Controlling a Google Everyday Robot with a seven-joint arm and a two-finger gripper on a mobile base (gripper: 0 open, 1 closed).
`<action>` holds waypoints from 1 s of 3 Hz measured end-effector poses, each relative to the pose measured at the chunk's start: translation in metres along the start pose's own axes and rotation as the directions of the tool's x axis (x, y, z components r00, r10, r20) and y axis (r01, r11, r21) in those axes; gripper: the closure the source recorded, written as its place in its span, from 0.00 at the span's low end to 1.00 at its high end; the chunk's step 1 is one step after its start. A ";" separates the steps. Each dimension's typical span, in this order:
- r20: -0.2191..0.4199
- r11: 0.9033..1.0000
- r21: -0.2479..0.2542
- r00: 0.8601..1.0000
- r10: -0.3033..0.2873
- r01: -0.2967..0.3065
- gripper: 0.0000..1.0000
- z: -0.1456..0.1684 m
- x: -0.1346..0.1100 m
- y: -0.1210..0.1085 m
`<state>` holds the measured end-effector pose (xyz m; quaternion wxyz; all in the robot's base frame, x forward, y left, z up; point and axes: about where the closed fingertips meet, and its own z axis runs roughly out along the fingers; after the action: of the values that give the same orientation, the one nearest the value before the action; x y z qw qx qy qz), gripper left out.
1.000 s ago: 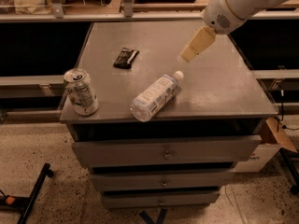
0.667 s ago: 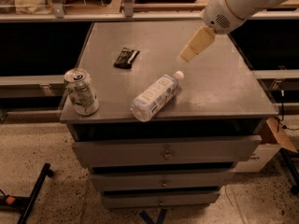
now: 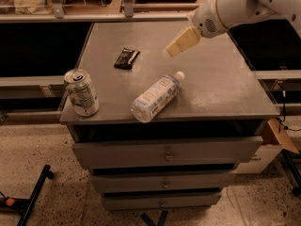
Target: Move rxbar chocolate near blue plastic bottle
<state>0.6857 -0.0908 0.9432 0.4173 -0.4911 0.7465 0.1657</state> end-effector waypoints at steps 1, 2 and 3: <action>0.079 1.000 0.000 0.997 0.006 -0.006 0.00 0.024 -0.021 -0.008; 0.097 1.000 0.014 0.995 -0.010 0.009 0.00 0.046 -0.034 -0.013; 0.083 0.999 0.029 0.996 -0.044 0.042 0.00 0.073 -0.039 -0.019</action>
Offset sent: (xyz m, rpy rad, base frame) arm 0.0602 0.0658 0.0002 0.0741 -0.1032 0.0042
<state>0.7421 -0.0285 0.9338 0.4582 -0.4939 0.7199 0.1669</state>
